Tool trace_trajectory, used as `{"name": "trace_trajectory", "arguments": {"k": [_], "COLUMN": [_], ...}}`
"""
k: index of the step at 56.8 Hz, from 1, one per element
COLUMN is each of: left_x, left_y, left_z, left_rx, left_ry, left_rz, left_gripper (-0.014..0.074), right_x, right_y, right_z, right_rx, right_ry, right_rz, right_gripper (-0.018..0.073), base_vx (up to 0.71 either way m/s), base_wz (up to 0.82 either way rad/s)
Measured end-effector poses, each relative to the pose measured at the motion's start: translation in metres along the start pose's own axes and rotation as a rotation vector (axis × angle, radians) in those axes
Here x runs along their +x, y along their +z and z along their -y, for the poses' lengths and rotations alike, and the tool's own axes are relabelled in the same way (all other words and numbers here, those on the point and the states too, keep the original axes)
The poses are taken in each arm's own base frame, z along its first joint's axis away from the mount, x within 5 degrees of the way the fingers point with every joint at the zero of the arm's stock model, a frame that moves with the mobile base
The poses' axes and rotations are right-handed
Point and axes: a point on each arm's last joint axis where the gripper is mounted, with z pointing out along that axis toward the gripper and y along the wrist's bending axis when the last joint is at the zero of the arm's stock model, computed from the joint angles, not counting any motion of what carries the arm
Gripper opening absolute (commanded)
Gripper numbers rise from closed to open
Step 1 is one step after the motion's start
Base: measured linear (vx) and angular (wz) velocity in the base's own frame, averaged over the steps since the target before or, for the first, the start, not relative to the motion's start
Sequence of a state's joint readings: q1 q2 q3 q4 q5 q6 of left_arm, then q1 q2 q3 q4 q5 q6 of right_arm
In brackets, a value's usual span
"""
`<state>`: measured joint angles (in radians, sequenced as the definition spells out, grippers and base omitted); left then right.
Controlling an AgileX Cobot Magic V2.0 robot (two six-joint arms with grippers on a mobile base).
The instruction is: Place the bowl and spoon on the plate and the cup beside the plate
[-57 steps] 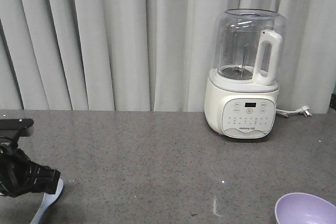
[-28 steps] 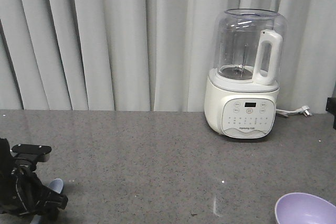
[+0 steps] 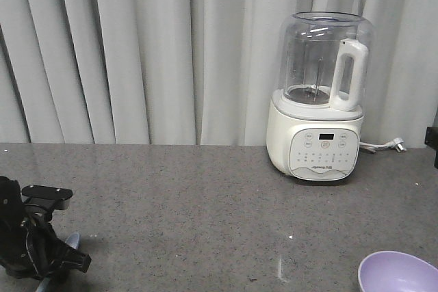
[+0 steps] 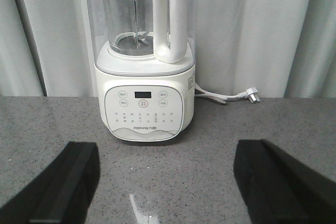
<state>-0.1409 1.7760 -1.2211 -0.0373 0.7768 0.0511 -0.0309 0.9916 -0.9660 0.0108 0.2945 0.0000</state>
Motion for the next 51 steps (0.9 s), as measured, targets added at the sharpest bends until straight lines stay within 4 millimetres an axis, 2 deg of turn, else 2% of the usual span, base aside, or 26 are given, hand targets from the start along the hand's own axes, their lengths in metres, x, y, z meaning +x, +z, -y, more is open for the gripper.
{"name": "trace_trajectory", "arguments": {"k": [7, 13, 17, 25, 35, 43, 51], "left_x": [0.001, 0.006, 0.007, 0.012, 0.028, 0.042, 0.051], "left_y": [-0.004, -0.016, -0.037, -0.092, -0.153, -0.183, -0.199], "left_z": [0.000, 0.001, 0.001, 0.003, 0.006, 0.007, 0.008], "left_rx": [0.001, 0.001, 0.000, -0.003, 0.007, 0.009, 0.010], "left_ry": [0.000, 0.001, 0.003, 0.006, 0.002, 0.003, 0.005], "left_rz": [-0.006, -0.009, 0.044, 0.200, 0.371, 0.455, 0.490], "left_gripper": [-0.0006, -0.0006, -0.0006, -0.0006, -0.0006, -0.0006, -0.0006], "right_x": [0.003, 0.007, 0.011, 0.023, 0.042, 0.057, 0.069], "right_y": [0.000, 0.000, -0.001, -0.003, -0.006, -0.001, 0.016], "right_z": [0.000, 0.000, 0.000, 0.002, 0.022, 0.034, 0.033], "right_rx": [0.000, 0.000, 0.000, 0.014, 0.153, 0.218, 0.189], "right_ry": [0.000, 0.000, 0.000, 0.022, 0.097, 0.127, 0.155], "right_rz": [-0.029, -0.076, -0.124, -0.260, -0.469, -0.617, -0.703], "right_gripper": [0.0566, 0.0566, 0.0566, 0.0564, 0.0555, 0.0539, 0.0532], "base_vx": [0.00, 0.00, 0.00, 0.00, 0.00, 0.00, 0.00], "base_wz": [0.00, 0.00, 0.00, 0.00, 0.00, 0.00, 0.00]}}
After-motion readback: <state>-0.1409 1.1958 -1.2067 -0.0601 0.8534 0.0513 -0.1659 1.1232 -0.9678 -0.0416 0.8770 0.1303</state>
